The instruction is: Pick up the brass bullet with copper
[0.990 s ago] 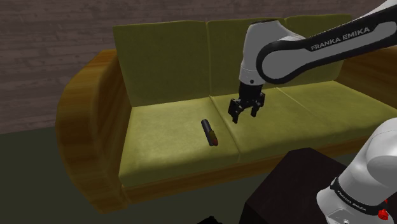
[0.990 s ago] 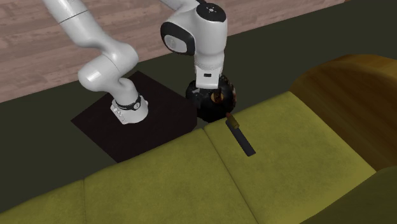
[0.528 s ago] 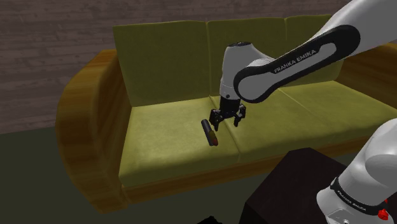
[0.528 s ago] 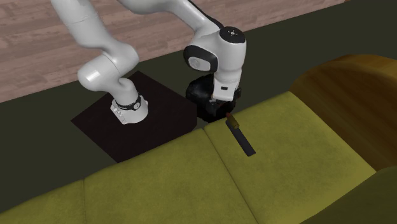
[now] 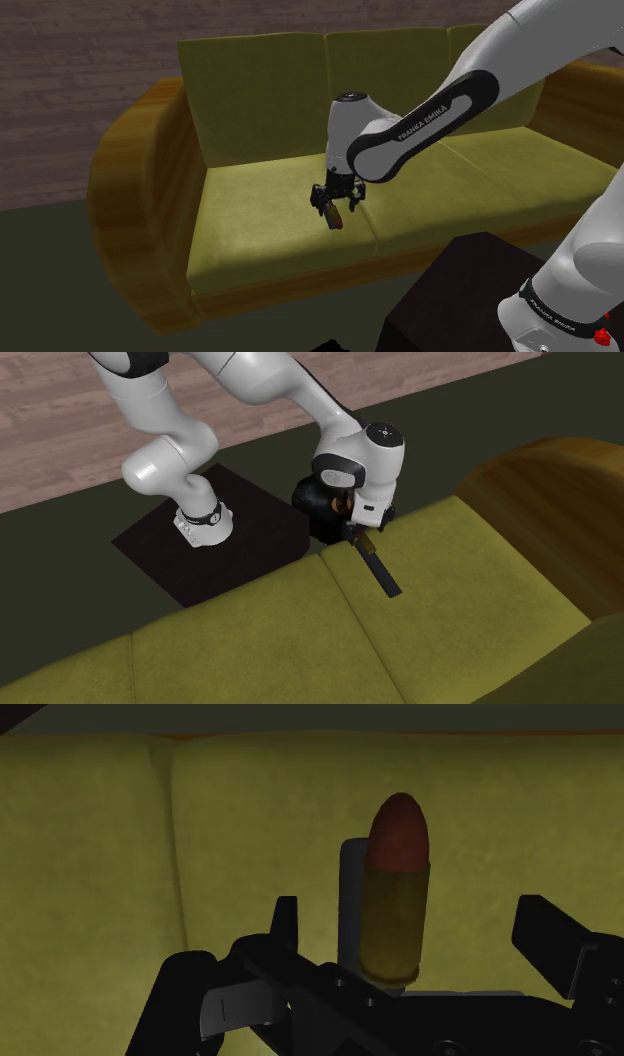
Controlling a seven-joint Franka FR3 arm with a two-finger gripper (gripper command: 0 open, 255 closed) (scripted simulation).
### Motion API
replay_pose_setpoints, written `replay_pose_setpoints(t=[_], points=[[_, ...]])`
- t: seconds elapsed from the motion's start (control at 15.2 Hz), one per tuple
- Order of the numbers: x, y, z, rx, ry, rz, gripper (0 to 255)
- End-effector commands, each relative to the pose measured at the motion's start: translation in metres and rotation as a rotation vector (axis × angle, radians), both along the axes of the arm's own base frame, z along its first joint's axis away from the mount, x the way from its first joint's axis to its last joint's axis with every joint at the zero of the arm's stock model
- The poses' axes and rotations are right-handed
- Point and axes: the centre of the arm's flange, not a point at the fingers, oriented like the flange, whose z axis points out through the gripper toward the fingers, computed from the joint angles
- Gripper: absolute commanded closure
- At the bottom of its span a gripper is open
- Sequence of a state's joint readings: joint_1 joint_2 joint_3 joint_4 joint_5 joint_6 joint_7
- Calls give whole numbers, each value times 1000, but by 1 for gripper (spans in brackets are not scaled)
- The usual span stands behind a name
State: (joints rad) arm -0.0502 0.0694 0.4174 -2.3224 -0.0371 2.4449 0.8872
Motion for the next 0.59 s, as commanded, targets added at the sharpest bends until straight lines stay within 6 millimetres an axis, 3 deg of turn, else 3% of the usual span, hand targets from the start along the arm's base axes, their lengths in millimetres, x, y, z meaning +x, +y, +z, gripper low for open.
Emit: replay_pose_setpoints(t=[0.0,0.26,0.33,0.53], points=[[0,1,-11,0,-1,-1,0],[0,1,-24,0,-1,-1,0],[0,0,-24,0,-1,-1,255],[0,1,-25,0,-1,-1,255]])
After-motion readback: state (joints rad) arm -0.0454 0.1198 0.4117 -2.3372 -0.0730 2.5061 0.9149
